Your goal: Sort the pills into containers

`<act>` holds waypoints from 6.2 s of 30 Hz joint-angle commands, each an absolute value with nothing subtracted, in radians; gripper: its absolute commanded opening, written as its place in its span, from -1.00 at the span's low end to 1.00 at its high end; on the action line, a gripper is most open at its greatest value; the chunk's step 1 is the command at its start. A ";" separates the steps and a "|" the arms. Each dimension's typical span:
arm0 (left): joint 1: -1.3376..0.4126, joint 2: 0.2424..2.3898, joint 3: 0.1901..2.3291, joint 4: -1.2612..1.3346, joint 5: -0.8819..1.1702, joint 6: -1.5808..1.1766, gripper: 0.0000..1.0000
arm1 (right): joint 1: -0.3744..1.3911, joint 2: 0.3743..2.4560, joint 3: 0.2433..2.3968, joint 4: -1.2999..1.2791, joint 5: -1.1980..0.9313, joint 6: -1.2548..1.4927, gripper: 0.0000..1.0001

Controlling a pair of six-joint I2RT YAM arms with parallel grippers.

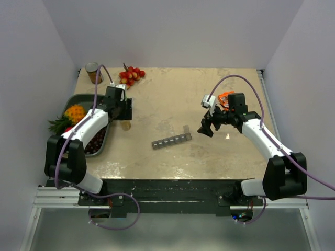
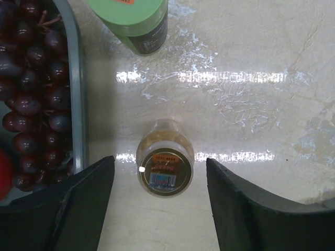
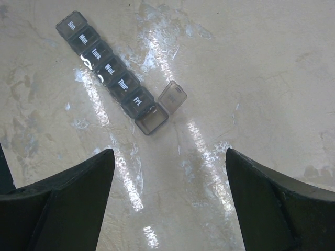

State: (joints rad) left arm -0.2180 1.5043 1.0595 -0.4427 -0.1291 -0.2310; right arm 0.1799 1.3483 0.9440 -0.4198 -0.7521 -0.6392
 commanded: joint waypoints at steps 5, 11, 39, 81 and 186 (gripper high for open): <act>-0.219 1.583 1.137 -0.439 -0.104 -0.215 0.29 | 0.176 1.350 0.962 -0.425 -0.792 -0.660 0.76; -0.229 1.594 1.141 -0.462 -0.110 -0.201 -0.11 | 0.175 1.353 0.962 -0.428 -0.790 -0.661 0.75; -0.523 1.085 0.841 -0.157 0.365 -0.484 -1.00 | 0.322 1.387 1.165 -0.807 -0.956 -0.912 0.98; -0.736 1.169 0.735 0.376 0.322 -0.822 -1.00 | 0.588 1.377 0.994 -0.492 -0.929 -0.686 -0.52; -0.676 0.909 0.547 0.393 0.819 0.204 0.99 | 0.468 1.244 0.882 -0.566 -0.977 -0.884 -1.00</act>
State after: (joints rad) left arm -0.6281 0.8536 0.4717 0.2985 0.7372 0.0578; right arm 0.4702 1.2732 0.8837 -0.5503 -0.9375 -0.8253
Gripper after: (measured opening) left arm 0.993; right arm 0.557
